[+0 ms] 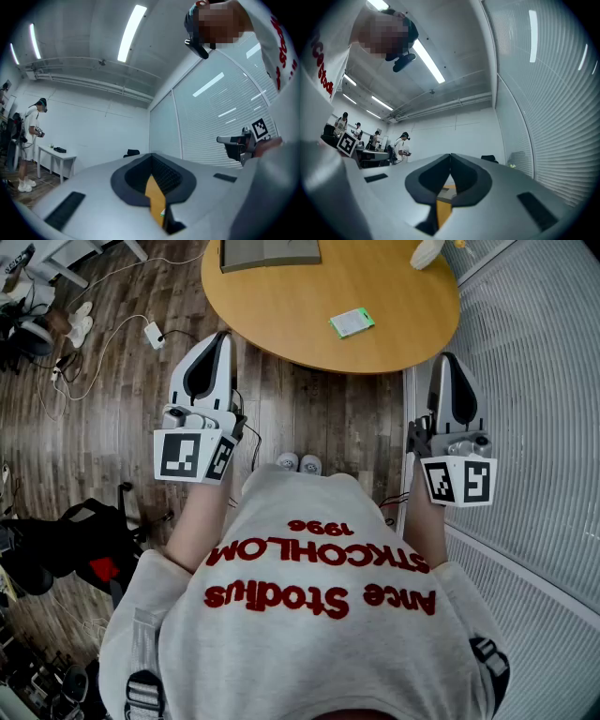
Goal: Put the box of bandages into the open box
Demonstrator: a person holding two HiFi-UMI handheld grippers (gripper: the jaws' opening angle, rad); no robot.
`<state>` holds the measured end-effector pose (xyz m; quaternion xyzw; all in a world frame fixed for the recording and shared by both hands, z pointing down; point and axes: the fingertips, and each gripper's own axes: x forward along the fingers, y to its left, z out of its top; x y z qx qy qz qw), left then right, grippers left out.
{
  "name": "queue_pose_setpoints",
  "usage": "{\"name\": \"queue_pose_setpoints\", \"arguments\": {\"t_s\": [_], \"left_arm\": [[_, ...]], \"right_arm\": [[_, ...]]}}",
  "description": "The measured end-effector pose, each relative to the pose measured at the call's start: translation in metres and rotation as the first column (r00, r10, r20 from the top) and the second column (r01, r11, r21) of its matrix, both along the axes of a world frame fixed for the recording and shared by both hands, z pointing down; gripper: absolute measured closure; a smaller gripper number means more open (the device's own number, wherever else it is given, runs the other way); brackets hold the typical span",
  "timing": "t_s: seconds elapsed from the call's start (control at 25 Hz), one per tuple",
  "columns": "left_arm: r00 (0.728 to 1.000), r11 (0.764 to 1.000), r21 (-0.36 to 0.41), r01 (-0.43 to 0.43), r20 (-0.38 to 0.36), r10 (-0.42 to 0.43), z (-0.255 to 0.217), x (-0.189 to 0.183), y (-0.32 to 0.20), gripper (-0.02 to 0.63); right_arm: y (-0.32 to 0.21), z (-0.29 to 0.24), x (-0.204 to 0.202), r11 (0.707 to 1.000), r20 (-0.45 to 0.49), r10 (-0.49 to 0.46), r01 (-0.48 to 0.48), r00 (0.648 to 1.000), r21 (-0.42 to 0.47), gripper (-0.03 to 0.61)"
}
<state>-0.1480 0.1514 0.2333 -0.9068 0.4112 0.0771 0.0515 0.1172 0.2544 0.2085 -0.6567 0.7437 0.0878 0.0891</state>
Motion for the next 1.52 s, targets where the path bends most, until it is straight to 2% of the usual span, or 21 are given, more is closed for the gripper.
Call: {"name": "queue_pose_setpoints", "arguments": {"t_s": [0.4,0.68,0.96,1.24,1.52], "left_arm": [[1.0,1.0,-0.001,0.014,0.014,-0.014,-0.004,0.01,-0.006,0.607],[0.999,0.999,0.008,0.045,0.01,-0.046,-0.006,0.017,-0.006,0.607],[0.997,0.997,-0.013,0.082,0.013,-0.082,0.001,0.018,-0.014,0.607],[0.996,0.996,-0.022,0.09,0.0,-0.09,0.01,0.03,-0.049,0.607],[0.998,0.998,-0.02,0.059,-0.018,-0.059,0.008,0.047,-0.111,0.607]], "right_arm": [[-0.001,-0.008,0.009,1.0,-0.007,-0.022,0.023,1.0,0.016,0.572],[-0.006,-0.011,0.024,0.997,0.039,-0.059,0.057,0.998,0.047,0.572],[-0.017,-0.005,0.037,0.997,0.066,-0.07,0.068,0.995,0.034,0.572],[-0.043,0.005,0.053,0.998,0.08,-0.051,0.049,0.996,0.028,0.572],[-0.095,0.002,0.065,0.999,0.071,-0.031,0.03,0.997,0.024,0.572]]}}
